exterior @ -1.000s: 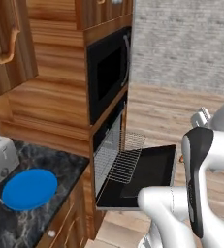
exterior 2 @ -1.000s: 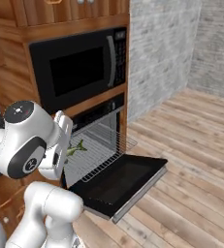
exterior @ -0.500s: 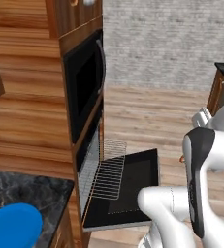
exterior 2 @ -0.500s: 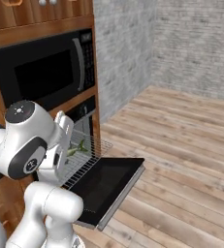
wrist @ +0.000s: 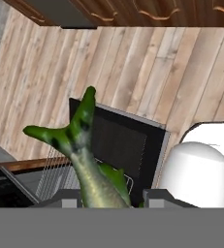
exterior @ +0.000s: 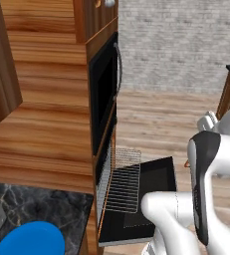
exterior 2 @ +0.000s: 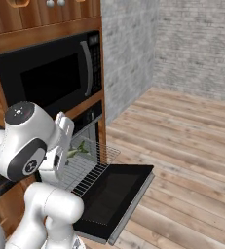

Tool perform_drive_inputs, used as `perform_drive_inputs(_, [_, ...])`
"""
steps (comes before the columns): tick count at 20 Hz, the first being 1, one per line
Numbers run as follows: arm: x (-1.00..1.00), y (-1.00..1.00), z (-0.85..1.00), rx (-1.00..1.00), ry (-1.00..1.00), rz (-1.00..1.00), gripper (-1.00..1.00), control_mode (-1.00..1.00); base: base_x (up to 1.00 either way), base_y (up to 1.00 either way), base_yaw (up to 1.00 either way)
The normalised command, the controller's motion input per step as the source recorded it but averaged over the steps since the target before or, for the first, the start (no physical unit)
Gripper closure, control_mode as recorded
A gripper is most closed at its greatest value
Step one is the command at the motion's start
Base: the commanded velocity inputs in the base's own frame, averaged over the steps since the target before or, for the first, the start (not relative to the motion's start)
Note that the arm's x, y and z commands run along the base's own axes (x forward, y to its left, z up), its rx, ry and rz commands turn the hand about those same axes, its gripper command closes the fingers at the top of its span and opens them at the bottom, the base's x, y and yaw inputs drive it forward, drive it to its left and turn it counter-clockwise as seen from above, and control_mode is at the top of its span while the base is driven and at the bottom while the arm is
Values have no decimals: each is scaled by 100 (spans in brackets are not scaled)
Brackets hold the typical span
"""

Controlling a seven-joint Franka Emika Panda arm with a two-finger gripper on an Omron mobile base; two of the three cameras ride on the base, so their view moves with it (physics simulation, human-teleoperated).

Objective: Place the fish on the rack of the oven, and slide the rack back inside. Close the oven door.

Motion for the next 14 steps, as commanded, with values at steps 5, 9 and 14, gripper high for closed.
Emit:
perform_drive_inputs(5, [11, -22, 0, 0, 0, 7, 100, -100, 0, 0, 0])
perform_drive_inputs(9, [9, -9, -1, 0, 0, 6, 100, -100, 0, 0, 0])
perform_drive_inputs(14, [9, 0, -29, 0, 0, 1, 100, -100, 0, 0, 0])
